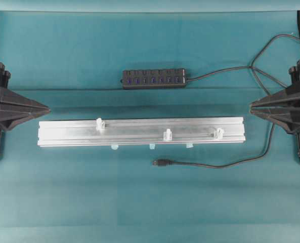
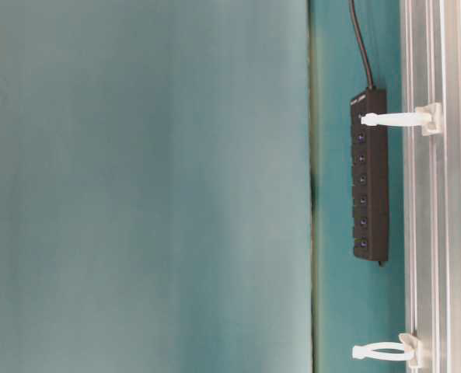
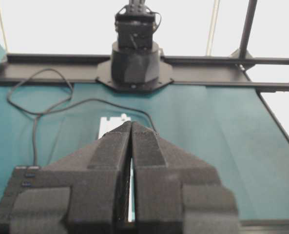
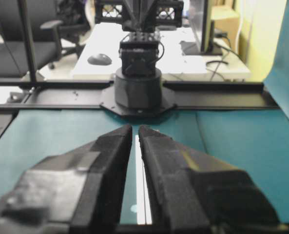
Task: Pass the USB cable through three rings with both arms.
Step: 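Move the right gripper toward the USB-A plug near the rail's right end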
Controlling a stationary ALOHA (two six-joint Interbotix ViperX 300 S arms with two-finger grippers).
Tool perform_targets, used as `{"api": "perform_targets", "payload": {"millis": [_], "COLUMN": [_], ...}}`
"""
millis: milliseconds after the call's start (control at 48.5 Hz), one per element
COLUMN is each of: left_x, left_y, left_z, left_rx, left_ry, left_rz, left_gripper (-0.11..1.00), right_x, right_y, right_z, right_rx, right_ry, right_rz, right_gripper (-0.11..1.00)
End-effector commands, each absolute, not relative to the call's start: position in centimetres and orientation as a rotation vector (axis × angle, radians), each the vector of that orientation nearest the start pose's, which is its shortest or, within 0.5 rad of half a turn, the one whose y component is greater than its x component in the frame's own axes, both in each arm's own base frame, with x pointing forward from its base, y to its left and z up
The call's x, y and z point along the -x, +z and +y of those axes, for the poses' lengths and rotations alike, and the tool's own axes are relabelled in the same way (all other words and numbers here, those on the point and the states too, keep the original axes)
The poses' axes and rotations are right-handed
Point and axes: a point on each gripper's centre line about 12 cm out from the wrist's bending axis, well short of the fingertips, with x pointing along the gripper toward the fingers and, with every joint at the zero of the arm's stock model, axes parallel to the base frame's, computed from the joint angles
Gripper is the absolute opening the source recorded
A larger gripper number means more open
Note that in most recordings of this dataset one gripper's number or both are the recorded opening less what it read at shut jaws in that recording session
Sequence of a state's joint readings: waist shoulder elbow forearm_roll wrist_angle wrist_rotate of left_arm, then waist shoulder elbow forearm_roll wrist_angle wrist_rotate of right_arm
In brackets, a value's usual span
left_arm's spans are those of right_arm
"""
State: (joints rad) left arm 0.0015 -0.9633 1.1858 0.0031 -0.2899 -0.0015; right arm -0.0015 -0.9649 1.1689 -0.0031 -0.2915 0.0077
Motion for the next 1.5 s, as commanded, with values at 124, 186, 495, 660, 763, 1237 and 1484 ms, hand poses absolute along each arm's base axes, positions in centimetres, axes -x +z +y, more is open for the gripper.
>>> {"api": "perform_targets", "payload": {"millis": [124,186,495,660,763,1237,1484], "left_x": [-20.9,-21.0,-21.9,-22.4,-22.9,-23.4,-23.4], "left_y": [32.1,32.3,31.9,31.7,31.4,31.0,31.0], "left_z": [0.1,0.1,0.3,0.3,0.2,0.4,0.4], "left_rx": [0.011,0.011,0.017,0.016,0.016,0.015,0.013], "left_ry": [0.002,0.002,0.011,0.012,0.010,0.016,0.015], "left_rz": [-0.127,-0.129,0.000,0.046,0.075,0.116,0.118], "left_gripper": [0.02,0.02,0.02,0.02,0.02,0.02,0.02], "right_x": [-20.5,-20.7,-22.8,-24.9,-26.7,-32.3,-34.0], "right_y": [31.0,30.8,28.9,28.7,28.2,24.4,23.4], "right_z": [-0.3,-0.3,0.0,0.3,0.4,1.8,2.1], "right_rx": [-0.088,-0.128,-0.248,-0.275,-0.270,-0.161,-0.125], "right_ry": [-0.017,-0.018,-0.040,-0.051,-0.058,-0.068,-0.058], "right_rz": [-0.077,-0.025,0.367,0.531,0.631,1.070,1.150], "right_gripper": [-0.07,-0.09,-0.09,-0.09,-0.09,-0.09,-0.09]}}
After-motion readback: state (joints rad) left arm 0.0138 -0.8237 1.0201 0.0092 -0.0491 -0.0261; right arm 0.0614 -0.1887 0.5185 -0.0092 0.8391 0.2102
